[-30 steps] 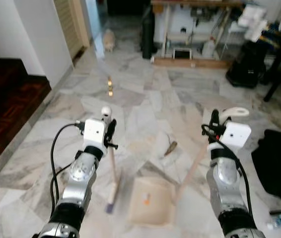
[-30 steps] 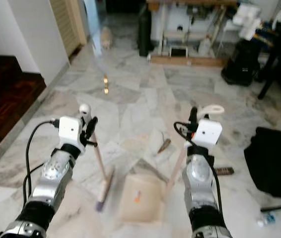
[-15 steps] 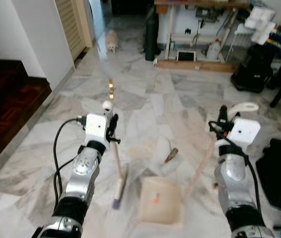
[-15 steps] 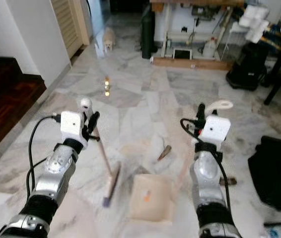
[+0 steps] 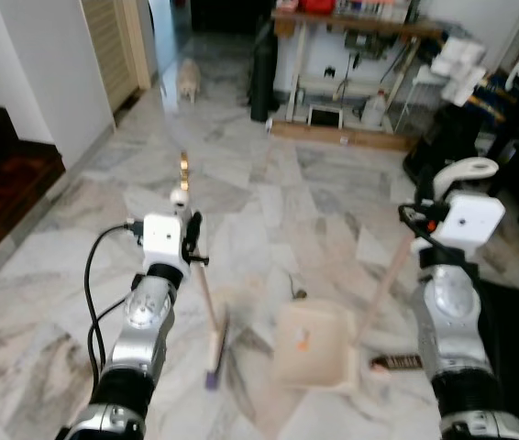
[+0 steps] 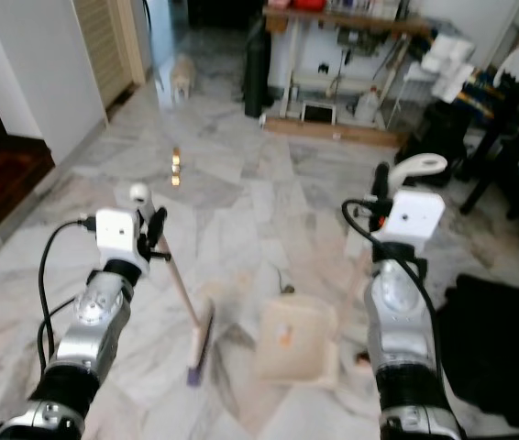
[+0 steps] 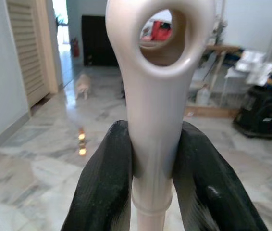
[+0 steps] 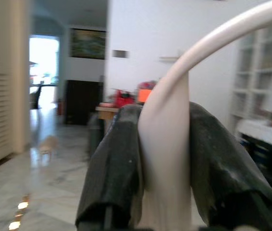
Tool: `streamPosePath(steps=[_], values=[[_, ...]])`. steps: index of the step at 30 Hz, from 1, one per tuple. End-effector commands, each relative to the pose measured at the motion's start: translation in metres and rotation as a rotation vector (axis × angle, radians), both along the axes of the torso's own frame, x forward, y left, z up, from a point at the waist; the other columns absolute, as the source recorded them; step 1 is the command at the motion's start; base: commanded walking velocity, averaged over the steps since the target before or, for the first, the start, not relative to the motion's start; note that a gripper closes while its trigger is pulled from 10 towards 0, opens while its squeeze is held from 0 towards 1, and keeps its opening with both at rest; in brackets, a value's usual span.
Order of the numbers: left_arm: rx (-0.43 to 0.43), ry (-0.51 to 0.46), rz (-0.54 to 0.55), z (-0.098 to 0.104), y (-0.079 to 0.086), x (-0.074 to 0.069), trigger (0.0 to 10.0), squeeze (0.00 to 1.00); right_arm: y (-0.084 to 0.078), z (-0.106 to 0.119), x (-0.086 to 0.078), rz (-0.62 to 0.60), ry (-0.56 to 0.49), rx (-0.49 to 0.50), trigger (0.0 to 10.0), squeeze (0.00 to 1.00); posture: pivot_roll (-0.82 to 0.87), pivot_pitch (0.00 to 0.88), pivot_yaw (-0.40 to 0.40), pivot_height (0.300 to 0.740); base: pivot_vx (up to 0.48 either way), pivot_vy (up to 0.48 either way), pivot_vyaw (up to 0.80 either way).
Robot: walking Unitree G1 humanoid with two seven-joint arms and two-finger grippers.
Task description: Sweep floor
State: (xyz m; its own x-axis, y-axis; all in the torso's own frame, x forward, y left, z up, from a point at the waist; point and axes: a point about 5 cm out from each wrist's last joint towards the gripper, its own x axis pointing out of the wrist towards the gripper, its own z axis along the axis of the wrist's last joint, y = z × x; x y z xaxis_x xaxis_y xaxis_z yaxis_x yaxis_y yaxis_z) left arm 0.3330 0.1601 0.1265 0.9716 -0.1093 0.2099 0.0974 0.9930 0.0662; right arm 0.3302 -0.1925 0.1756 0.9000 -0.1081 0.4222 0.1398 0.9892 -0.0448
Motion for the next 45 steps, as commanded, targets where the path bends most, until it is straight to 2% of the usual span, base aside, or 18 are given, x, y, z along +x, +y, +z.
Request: streamPosePath(steps=[1,7,10,12,15,19,22,24,26,29,32,34,45], values=[[0.034,-0.061,-0.022,0.016,-0.003,0.004,10.0,0.0,-0.007,0.01,-0.008,-0.027,-0.053,0.023,10.0,0.0,0.05,0.0,-0.03,0.74,0.319,0.0,0.0],[0.08,-0.047,-0.063,0.017,0.005,0.004,10.0,0.0,-0.003,-0.008,-0.023,-0.063,-0.013,0.059,10.0,0.0,0.04,0.0,0.033,0.74,0.319,0.0,0.0],[0.087,-0.036,-0.083,0.018,0.008,0.004,10.0,0.0,-0.001,-0.03,-0.033,-0.086,0.045,0.095,10.0,0.0,0.05,0.001,0.081,0.74,0.319,0.0,0.0],[0.1,-0.029,-0.094,0.019,0.012,0.003,10.0,0.0,-0.002,-0.052,-0.043,-0.118,0.113,0.114,10.0,0.0,0.04,0.002,0.108,0.74,0.322,0.0,0.0],[0.076,-0.008,-0.085,0.018,0.015,0.005,10.0,0.0,-0.006,-0.07,-0.051,-0.149,0.181,0.11,10.0,0.0,0.02,0.004,0.119,0.74,0.316,0.0,0.0],[0.071,-0.002,-0.087,0.018,0.015,0.007,10.0,0.0,-0.016,-0.077,-0.058,-0.169,0.211,0.092,10.0,0.0,-0.01,0.004,0.108,0.74,0.319,0.0,0.0],[0.034,-0.002,-0.081,0.016,0.008,0.007,10.0,0.0,-0.027,-0.072,-0.059,-0.177,0.202,0.057,10.0,0.0,-0.03,0.0,0.094,0.74,0.316,0.0,0.0],[0.017,-0.005,-0.101,0.016,-0.003,0.008,10.0,0.0,-0.036,-0.067,-0.057,-0.187,0.19,0.047,10.0,0.0,-0.01,0.0,0.077,0.74,0.315,0.0,0.0],[0.015,-0.015,-0.11,0.017,-0.008,0.009,10.0,0.0,-0.036,-0.064,-0.052,-0.183,0.181,0.032,10.0,0.0,-0.01,0.0,0.062,0.74,0.319,0.0,0.0],[-0.013,-0.055,-0.085,0.026,-0.009,0.013,10.0,0.0,-0.031,-0.043,-0.04,-0.148,0.114,0.003,10.0,0.0,0.01,0.0,0.018,0.74,0.319,0.0,0.0],[-0.021,-0.064,-0.067,0.027,-0.008,0.014,10.0,0.0,-0.029,-0.035,-0.037,-0.129,0.092,-0.007,10.0,0.0,0.01,0.0,0.0,0.74,0.319,0.0,0.0],[-0.034,-0.077,-0.034,0.027,-0.004,0.014,10.0,0.0,-0.023,-0.02,-0.027,-0.081,0.051,-0.034,10.0,0.0,0.02,0.0,-0.032,0.74,0.317,0.0,0.0],[-0.052,-0.077,0.003,0.024,-0.002,0.016,10.0,0.0,-0.014,-0.014,-0.013,-0.042,0.048,-0.05,10.0,0.0,0.01,0.0,-0.063,0.74,0.317,0.0,0.0]])
